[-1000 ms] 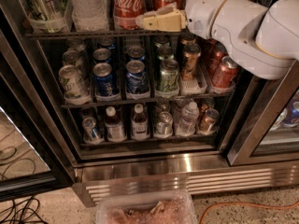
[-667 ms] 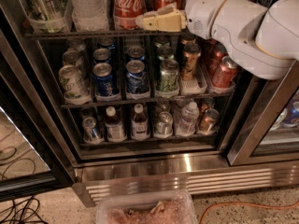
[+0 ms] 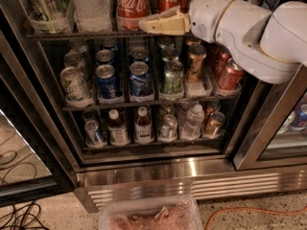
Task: Pick coke can from top shelf of fridge
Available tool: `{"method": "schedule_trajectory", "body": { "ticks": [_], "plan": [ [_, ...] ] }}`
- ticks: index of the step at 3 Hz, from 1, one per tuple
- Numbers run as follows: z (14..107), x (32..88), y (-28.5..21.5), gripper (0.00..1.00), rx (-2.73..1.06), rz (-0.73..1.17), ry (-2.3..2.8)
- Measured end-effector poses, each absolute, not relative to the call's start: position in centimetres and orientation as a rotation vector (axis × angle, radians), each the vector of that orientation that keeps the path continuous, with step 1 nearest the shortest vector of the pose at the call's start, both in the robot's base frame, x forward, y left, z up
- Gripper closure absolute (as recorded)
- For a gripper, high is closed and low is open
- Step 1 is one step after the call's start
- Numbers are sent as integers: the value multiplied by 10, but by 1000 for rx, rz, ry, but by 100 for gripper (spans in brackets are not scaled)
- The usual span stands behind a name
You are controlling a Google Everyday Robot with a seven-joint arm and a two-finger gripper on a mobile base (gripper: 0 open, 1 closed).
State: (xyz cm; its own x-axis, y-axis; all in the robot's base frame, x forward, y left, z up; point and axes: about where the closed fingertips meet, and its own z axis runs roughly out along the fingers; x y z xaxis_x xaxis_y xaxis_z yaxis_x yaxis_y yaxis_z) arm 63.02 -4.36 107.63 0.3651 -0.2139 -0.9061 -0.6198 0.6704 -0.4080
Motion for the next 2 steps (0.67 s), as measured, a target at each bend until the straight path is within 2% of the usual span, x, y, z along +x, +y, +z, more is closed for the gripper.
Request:
{"method": "schedule_trajectory", "body": {
  "ticks": [2],
  "plan": [
    [1081, 631, -45, 0, -807, 269, 1191]
  ]
}}
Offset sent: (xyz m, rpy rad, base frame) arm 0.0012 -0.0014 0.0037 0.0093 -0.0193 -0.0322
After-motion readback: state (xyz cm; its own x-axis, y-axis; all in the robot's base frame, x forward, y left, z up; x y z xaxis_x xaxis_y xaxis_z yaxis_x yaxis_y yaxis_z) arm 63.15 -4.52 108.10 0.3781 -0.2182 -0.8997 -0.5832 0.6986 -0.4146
